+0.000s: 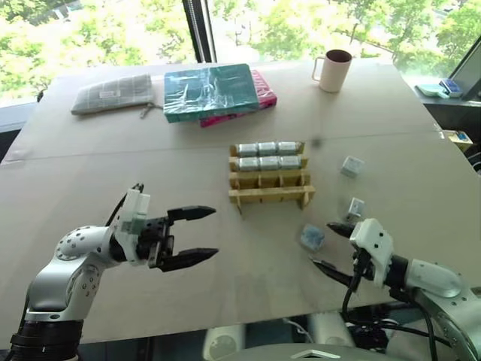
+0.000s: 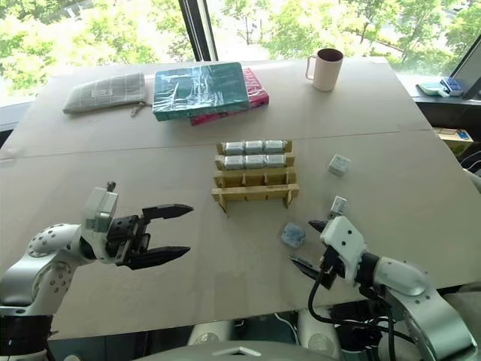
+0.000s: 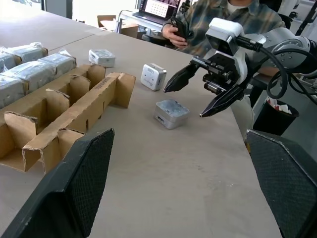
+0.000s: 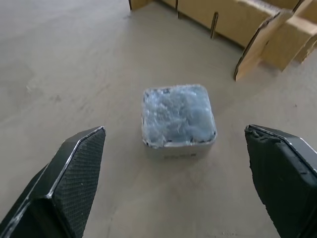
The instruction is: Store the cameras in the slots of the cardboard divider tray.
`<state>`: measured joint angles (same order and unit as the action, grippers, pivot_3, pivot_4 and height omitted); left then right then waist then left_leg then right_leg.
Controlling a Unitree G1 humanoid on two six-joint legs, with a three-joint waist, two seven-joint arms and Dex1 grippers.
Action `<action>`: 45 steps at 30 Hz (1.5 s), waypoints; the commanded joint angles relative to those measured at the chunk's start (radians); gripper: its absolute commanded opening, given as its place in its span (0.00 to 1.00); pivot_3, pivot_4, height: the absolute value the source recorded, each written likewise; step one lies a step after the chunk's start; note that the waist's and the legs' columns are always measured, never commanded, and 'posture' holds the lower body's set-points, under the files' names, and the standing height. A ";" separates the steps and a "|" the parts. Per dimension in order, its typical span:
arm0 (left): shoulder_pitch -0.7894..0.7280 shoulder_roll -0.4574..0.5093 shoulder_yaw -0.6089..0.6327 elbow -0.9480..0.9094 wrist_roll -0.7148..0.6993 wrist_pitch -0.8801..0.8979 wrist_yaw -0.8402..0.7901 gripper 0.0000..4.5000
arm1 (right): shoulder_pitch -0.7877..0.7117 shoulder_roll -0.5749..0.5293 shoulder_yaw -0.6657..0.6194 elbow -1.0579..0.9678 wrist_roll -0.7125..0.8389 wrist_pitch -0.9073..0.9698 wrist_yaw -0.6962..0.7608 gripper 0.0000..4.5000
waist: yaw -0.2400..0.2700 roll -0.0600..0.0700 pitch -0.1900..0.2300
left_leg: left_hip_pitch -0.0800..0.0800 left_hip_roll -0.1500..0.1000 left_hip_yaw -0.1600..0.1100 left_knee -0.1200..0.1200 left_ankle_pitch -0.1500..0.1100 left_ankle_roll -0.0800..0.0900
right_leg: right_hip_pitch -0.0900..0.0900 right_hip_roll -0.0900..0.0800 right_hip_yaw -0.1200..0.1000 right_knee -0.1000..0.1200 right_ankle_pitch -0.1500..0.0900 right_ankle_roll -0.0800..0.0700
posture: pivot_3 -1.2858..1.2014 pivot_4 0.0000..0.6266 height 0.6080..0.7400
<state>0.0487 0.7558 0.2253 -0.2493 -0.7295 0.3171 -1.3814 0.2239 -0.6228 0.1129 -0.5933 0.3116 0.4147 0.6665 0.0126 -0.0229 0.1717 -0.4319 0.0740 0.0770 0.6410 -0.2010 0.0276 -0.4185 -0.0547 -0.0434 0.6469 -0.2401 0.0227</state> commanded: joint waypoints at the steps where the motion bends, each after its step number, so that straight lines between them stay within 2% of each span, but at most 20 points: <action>1: 0.003 0.010 0.004 -0.048 -0.004 -0.013 -0.005 0.98 | -0.027 0.018 0.022 0.033 -0.028 -0.047 0.001 0.99 | 0.000 0.001 0.000 | 0.000 0.000 0.000 0.000 0.000 0.000 | 0.000 0.000 0.000 0.001 0.000 0.000 | 0.52 0.24 1.00; 6: 0.011 0.007 0.000 -0.041 0.015 -0.030 -0.011 0.98 | -0.091 0.057 0.030 0.083 -0.019 -0.034 0.006 0.99 | 0.000 0.000 0.000 | 0.001 0.000 0.000 0.001 0.000 0.000 | 0.000 0.000 0.001 0.003 0.000 0.000 | 0.52 0.24 1.00; 9: 0.011 0.001 -0.008 -0.065 0.027 -0.021 0.025 1.00 | -0.110 0.064 0.024 0.084 -0.008 -0.027 0.013 0.82 | 0.001 0.000 0.000 | 0.000 0.000 0.000 0.002 0.000 0.000 | 0.000 0.000 0.001 0.003 0.000 0.000 | 0.52 0.24 1.00; 13: -0.014 -0.007 -0.023 -0.127 -0.014 0.062 0.118 1.00 | -0.101 0.041 0.015 0.041 -0.008 -0.026 0.027 0.41 | 0.002 0.000 0.000 | 0.000 0.000 0.000 0.003 0.000 0.000 | 0.000 0.000 0.001 0.004 0.000 0.000 | 0.52 0.24 1.00; 15: -0.043 -0.010 -0.039 -0.186 -0.062 0.159 0.210 1.00 | -0.086 0.018 0.002 -0.012 -0.015 -0.035 0.030 0.41 | 0.004 0.000 0.000 | 0.000 0.000 0.000 0.004 0.000 0.000 | 0.000 -0.001 0.001 0.006 0.000 0.000 | 0.52 0.24 1.00; 19: -0.136 0.060 -0.064 -0.256 -0.267 0.500 0.402 1.00 | -0.093 -0.030 -0.009 -0.129 -0.033 -0.053 0.035 0.41 | 0.000 0.000 0.000 | 0.001 0.000 0.000 0.007 0.000 0.000 | 0.000 0.000 0.001 0.009 0.000 0.000 | 0.52 0.24 1.00; 22: -0.268 0.097 -0.118 -0.208 -0.475 0.755 0.493 1.00 | -0.148 -0.066 -0.013 -0.204 -0.049 -0.030 0.032 0.41 | 0.000 0.001 0.001 | 0.002 0.000 -0.002 0.009 0.000 0.000 | 0.000 0.001 0.001 0.013 0.000 0.000 | 0.52 0.24 1.00; 24: -0.354 0.069 -0.153 -0.161 -0.510 0.829 0.548 1.00 | -0.200 -0.084 0.003 -0.220 -0.082 -0.040 0.029 0.41 | 0.001 0.000 0.001 | 0.003 0.000 -0.003 0.010 0.000 0.000 | 0.000 0.001 0.001 0.014 0.000 0.000 | 0.52 0.24 1.00; 30: -0.527 -0.060 -0.192 0.027 -0.577 0.973 0.686 1.00 | -0.310 -0.089 0.040 -0.186 -0.137 -0.123 0.058 0.41 | 0.002 -0.001 0.001 | 0.001 -0.002 -0.003 0.010 0.000 0.000 | 0.001 0.002 0.002 0.013 0.000 0.000 | 0.52 0.24 1.00; 33: -0.560 -0.115 -0.179 0.073 -0.614 1.013 0.740 1.00 | -0.333 -0.082 0.050 -0.164 -0.156 -0.175 0.072 0.41 | 0.001 -0.001 0.002 | 0.000 -0.002 -0.003 0.010 0.000 0.000 | 0.001 0.002 0.002 0.012 0.002 0.004 | 0.52 0.24 1.00; 39: -0.567 -0.185 -0.198 0.073 -0.575 1.006 0.763 1.00 | -0.362 -0.068 0.066 -0.133 -0.181 -0.227 0.083 0.41 | 0.001 -0.001 0.002 | 0.001 -0.002 -0.003 0.011 0.000 0.000 | 0.001 0.002 0.002 0.014 0.001 0.003 | 0.52 0.24 1.00; 42: -0.571 -0.210 -0.210 0.072 -0.557 1.007 0.759 0.83 | -0.387 -0.055 0.076 -0.124 -0.188 -0.226 0.084 0.41 | 0.001 -0.002 0.001 | 0.001 -0.002 -0.003 0.012 0.000 0.000 | 0.002 0.002 0.002 0.014 0.000 0.000 | 0.52 0.24 1.00; 43: -0.574 -0.223 -0.206 0.082 -0.564 1.013 0.769 0.71 | -0.393 -0.051 0.077 -0.121 -0.188 -0.226 0.085 0.41 | 0.001 -0.002 0.001 | 0.001 -0.002 -0.003 0.012 0.000 0.000 | 0.002 0.002 0.002 0.014 0.000 0.000 | 0.52 0.24 1.00; 45: -0.579 -0.242 -0.201 0.097 -0.568 1.021 0.783 0.52 | -0.400 -0.046 0.078 -0.119 -0.190 -0.226 0.088 0.41 | 0.001 -0.002 0.001 | 0.001 -0.002 -0.003 0.012 0.000 0.000 | 0.002 0.002 0.002 0.014 0.000 0.000 | 0.52 0.24 1.00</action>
<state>-0.5102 0.5210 0.0166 -0.1549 -1.2868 1.3272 -0.6054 -0.1605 -0.6757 0.1926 -0.6898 0.1217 0.2087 0.7549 0.0135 -0.0245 0.1732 -0.4311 0.0718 0.0738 0.6527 -0.2007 0.0276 -0.4166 -0.0525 -0.0415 0.6608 -0.2395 0.0220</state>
